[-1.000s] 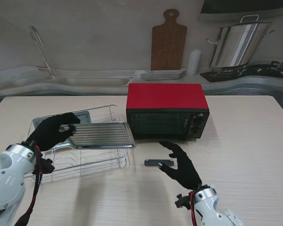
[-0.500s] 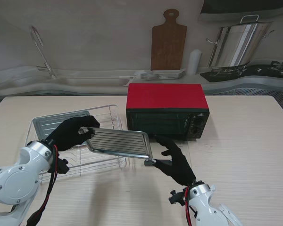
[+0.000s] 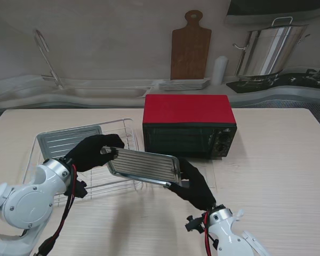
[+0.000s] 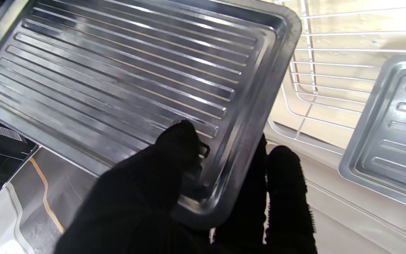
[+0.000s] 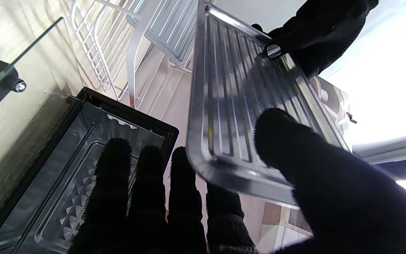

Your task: Slide the trays into the oven

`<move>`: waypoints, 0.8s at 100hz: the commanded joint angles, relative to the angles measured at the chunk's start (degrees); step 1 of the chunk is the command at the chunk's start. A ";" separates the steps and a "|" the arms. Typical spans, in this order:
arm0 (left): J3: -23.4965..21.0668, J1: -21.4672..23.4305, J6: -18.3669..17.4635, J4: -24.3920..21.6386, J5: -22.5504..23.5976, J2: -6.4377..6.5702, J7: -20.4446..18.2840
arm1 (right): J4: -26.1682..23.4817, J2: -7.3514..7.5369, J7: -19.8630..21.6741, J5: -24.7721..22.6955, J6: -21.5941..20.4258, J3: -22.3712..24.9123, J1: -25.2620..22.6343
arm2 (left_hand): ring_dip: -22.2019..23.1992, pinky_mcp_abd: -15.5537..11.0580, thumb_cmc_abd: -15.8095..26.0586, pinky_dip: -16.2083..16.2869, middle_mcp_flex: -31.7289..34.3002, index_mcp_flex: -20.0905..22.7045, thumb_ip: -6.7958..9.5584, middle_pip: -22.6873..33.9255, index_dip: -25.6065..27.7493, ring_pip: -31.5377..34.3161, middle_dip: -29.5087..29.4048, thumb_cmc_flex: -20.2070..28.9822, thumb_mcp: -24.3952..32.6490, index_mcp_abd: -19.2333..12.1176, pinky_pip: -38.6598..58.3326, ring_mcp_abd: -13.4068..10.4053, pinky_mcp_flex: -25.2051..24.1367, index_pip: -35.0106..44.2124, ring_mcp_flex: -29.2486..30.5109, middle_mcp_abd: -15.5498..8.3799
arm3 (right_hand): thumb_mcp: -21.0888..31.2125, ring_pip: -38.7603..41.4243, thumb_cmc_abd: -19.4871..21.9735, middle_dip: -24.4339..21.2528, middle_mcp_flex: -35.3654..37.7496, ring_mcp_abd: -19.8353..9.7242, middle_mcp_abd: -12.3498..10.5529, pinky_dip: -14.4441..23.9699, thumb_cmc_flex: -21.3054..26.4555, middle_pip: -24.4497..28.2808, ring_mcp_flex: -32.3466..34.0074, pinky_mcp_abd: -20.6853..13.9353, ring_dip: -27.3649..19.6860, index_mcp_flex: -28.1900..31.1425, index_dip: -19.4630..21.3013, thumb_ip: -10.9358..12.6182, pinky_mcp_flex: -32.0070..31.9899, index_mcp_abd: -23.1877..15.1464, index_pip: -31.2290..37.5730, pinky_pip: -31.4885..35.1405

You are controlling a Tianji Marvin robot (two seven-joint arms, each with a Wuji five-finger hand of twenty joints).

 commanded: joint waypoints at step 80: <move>3.95 -3.08 1.10 1.44 -1.12 -0.01 -2.47 | -0.29 -2.03 0.49 10.77 -1.68 -2.86 0.79 | 0.39 1.10 5.35 0.08 6.85 6.35 2.10 8.52 6.28 4.39 3.49 4.75 5.38 -2.24 2.39 1.60 -0.94 14.26 3.10 0.15 | 13.56 9.30 -4.38 -0.34 38.58 7.41 1.92 -14.57 23.68 -5.70 31.67 6.79 2.01 39.91 6.92 -11.47 26.49 -8.54 9.23 16.07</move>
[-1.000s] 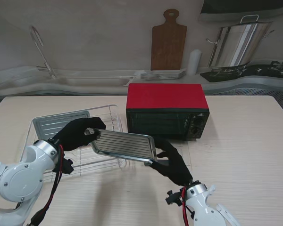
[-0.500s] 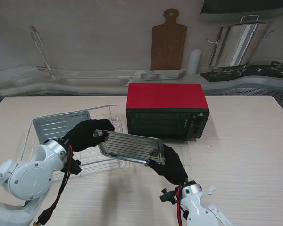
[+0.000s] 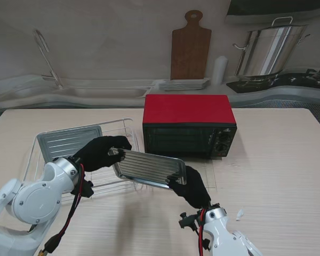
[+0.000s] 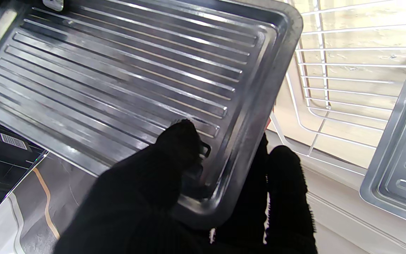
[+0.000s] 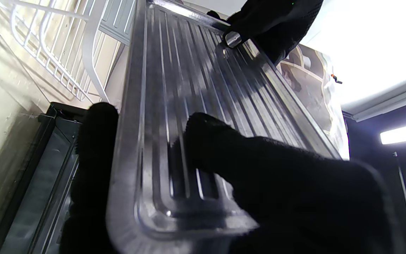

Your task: Slide the trays into the oven

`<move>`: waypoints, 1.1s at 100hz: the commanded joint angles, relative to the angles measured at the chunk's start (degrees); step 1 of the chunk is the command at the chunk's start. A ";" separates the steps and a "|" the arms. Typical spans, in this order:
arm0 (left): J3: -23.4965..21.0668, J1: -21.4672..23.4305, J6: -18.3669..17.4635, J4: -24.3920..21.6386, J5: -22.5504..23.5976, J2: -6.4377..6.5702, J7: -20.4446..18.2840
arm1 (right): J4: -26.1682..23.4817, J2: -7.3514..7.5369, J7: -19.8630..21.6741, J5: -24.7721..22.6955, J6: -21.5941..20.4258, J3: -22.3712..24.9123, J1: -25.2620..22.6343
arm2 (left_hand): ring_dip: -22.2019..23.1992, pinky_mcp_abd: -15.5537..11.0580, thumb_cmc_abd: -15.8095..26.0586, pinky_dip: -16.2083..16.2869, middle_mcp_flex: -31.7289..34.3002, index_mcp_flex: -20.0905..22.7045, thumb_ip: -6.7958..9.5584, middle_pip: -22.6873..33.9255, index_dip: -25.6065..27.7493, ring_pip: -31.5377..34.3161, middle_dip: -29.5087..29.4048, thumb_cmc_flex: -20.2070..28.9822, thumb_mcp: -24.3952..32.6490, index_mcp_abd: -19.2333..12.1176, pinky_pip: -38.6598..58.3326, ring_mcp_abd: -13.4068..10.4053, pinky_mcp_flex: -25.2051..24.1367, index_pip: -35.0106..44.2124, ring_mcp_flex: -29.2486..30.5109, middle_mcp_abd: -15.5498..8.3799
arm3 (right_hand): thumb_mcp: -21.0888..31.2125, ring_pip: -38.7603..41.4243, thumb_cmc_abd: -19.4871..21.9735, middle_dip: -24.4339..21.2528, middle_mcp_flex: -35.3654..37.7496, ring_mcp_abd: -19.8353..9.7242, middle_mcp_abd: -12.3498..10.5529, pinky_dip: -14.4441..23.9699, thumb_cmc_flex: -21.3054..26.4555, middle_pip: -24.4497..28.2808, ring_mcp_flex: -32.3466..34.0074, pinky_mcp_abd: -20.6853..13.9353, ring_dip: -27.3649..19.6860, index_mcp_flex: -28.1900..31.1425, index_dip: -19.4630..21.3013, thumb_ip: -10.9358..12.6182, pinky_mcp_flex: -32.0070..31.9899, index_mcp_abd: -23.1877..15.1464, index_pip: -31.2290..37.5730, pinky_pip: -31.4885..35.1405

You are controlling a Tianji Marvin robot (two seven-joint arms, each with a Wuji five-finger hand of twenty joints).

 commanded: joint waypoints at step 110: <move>-4.94 5.94 -5.11 -2.55 -0.88 -0.79 1.89 | -4.84 -2.69 -2.63 13.11 13.25 2.15 -0.87 | -23.62 -4.38 9.21 -7.29 -27.81 -16.08 1.62 -24.88 -41.81 -33.48 -35.99 -30.47 -15.16 7.28 -32.08 -4.57 -17.79 -31.97 -22.82 0.87 | 8.27 14.39 -4.56 0.74 6.08 11.14 8.32 7.32 5.38 9.95 13.84 5.71 3.99 15.62 7.80 -3.83 17.60 -1.57 7.23 11.57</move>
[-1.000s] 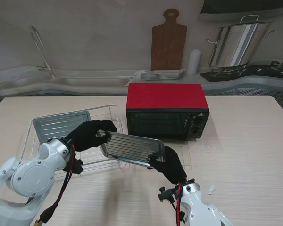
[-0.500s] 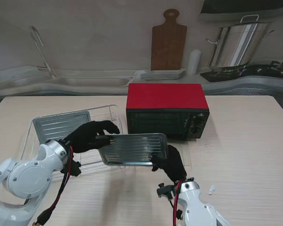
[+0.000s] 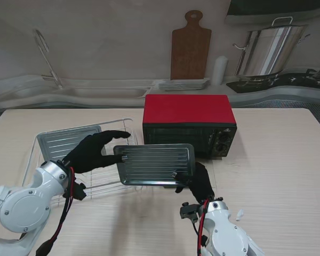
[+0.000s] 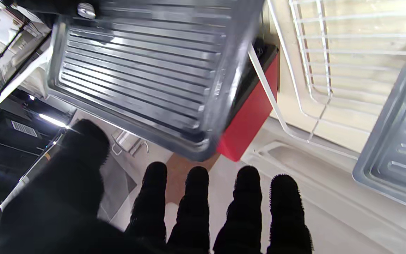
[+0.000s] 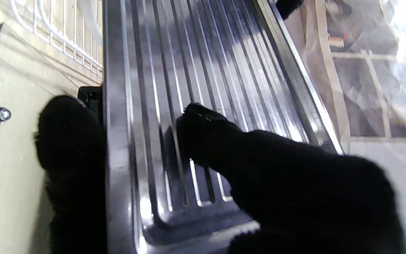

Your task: Slide the trays into the oven

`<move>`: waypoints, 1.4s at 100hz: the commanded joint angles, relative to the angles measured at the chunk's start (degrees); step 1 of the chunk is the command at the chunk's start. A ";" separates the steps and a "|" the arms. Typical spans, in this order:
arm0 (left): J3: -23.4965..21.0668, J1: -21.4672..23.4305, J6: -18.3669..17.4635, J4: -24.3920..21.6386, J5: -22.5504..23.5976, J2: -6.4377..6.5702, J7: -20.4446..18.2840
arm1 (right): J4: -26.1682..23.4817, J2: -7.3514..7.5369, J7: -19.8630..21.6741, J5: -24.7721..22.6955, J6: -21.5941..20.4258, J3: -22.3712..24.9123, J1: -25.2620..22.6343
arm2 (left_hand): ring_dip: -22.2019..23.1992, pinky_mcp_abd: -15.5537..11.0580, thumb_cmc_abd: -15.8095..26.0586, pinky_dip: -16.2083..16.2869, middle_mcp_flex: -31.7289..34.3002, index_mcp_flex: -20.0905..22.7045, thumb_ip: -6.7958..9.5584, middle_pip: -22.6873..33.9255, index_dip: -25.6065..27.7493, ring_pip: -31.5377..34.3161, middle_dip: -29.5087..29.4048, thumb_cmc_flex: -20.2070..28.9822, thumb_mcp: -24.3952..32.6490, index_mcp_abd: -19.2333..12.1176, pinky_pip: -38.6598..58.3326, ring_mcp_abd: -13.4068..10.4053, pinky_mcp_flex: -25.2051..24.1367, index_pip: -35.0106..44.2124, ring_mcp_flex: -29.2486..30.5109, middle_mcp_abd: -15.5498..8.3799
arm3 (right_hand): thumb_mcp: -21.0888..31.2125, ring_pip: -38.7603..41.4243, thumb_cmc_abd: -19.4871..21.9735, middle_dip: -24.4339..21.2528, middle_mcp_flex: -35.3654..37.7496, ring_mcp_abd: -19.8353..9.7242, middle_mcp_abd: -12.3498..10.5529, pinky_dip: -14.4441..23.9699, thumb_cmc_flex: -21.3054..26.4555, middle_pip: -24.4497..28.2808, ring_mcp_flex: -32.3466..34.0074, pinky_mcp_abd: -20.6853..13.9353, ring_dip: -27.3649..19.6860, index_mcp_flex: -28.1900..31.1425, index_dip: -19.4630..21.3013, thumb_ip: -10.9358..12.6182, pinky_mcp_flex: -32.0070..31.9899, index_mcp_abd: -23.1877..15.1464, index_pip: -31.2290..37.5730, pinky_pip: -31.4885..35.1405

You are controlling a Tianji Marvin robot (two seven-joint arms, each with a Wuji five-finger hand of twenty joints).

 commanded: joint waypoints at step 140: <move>7.69 0.70 -11.89 13.32 23.55 -2.81 23.51 | 3.77 -4.17 2.05 31.81 42.48 14.85 11.08 | -8.64 -3.92 9.45 -3.11 -5.55 -2.52 1.59 -7.27 -7.23 -10.39 -6.67 1.38 -12.72 -2.68 -34.40 -4.80 -0.36 -3.68 -7.12 -1.63 | 4.29 1.19 3.61 -0.50 -1.01 5.26 6.19 -1.86 4.16 0.51 5.64 -0.35 -1.03 -0.86 -4.04 -0.47 2.10 2.31 7.31 3.44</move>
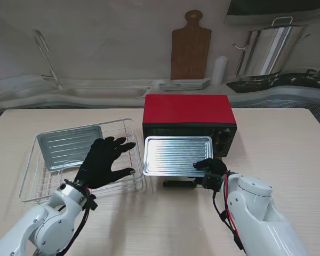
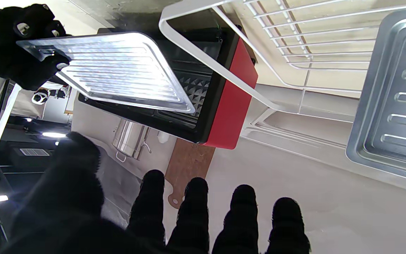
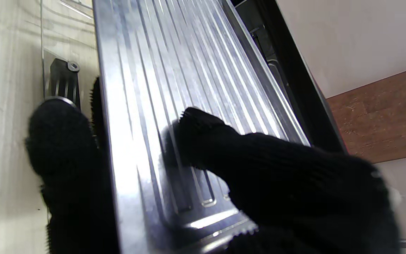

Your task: Slide the trays into the oven

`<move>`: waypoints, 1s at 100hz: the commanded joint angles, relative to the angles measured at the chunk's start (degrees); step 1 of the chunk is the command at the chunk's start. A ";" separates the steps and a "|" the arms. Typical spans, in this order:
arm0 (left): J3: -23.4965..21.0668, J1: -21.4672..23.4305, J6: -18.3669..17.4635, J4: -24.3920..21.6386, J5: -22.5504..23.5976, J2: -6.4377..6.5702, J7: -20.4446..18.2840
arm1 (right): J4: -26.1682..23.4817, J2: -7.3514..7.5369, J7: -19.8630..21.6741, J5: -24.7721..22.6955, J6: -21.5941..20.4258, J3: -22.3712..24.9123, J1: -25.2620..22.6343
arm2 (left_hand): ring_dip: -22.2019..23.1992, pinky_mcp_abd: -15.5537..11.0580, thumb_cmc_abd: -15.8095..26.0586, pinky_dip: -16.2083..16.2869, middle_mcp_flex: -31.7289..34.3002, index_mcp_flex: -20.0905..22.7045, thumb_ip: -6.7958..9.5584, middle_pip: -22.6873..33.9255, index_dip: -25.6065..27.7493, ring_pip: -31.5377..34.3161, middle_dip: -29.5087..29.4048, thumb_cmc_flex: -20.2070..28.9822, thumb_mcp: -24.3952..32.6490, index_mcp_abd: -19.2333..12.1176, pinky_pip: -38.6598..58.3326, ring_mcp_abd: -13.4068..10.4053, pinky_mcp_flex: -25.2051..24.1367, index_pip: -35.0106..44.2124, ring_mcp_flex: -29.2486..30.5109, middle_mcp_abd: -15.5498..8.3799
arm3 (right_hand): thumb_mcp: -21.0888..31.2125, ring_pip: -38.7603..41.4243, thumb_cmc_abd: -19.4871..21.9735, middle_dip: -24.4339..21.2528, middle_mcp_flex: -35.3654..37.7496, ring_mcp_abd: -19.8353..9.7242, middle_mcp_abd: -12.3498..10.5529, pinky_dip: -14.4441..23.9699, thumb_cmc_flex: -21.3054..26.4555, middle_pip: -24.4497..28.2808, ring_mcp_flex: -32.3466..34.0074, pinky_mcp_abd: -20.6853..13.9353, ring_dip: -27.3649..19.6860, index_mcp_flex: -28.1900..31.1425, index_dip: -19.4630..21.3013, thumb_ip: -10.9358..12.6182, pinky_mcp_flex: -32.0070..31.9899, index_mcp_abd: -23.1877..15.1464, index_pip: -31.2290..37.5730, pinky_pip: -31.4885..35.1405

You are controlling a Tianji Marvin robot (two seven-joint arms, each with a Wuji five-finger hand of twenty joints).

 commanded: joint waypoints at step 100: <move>7.37 -8.13 -4.71 8.84 4.21 0.33 2.00 | 9.48 -1.54 4.43 5.48 6.16 3.53 6.10 | -2.03 -3.35 3.78 -2.18 -3.50 -2.32 1.69 -0.29 -1.03 -1.73 -1.59 -0.61 -0.78 -3.69 -5.13 -3.95 -1.44 0.65 -3.22 -3.09 | 3.11 2.90 2.98 0.22 -0.54 3.72 1.94 -0.25 3.71 2.28 4.43 -2.29 0.16 -0.02 0.61 -0.04 1.77 -2.81 6.45 2.62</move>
